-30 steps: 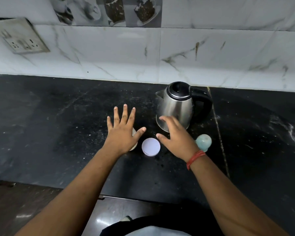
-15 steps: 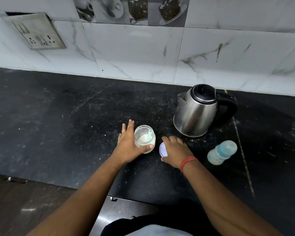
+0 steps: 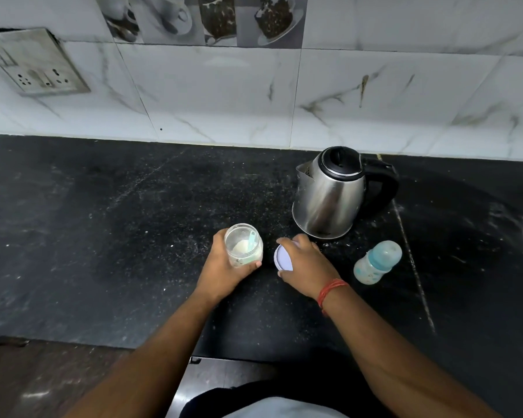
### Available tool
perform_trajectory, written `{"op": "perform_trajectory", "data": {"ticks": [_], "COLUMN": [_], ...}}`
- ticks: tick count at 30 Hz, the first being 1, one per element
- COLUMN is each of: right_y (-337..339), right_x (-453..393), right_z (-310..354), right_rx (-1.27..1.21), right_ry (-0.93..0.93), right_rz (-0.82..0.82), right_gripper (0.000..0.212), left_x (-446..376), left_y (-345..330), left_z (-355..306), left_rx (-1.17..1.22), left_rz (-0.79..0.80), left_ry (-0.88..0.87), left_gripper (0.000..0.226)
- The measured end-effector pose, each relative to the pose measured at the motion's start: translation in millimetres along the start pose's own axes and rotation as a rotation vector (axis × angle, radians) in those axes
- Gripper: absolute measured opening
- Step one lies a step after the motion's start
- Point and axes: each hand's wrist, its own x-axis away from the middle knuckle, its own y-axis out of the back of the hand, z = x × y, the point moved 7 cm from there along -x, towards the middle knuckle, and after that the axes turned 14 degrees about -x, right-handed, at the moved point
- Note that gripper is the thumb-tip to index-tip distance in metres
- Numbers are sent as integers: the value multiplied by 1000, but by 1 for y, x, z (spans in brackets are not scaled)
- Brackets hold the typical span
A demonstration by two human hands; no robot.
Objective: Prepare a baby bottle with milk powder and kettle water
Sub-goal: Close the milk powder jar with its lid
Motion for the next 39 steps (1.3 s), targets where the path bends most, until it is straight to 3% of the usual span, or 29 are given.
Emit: {"op": "perform_trajectory", "data": {"ticks": [4,9,17,24,30,39], "right_y": [21,59,148,167,171,174], "right_x": [6,16,43,56,64,74], "right_z": [3,13,28,34,33,44], "right_rx": [-185,-359,-614,-496,-336,-74], "right_ry": [3,10,108,266,315,354], "right_rz": [-55,-143,-465,-427,-347,-40], "right_gripper": [73,67,47,49,51,81], "left_x": [3,5,9,13,25,35], "left_y": [0,-8,-20,-33,-35,-31], "left_z": [-13,-43,-111,-159,-192,-198], "left_rx": [24,41,27,39,54,21], "left_rz": [-47,-86,-97,-70,-71,-11], "left_ry": [-34,-125,-283,-338,-387,-395], "left_gripper": [79,84,85,91,80,79]}}
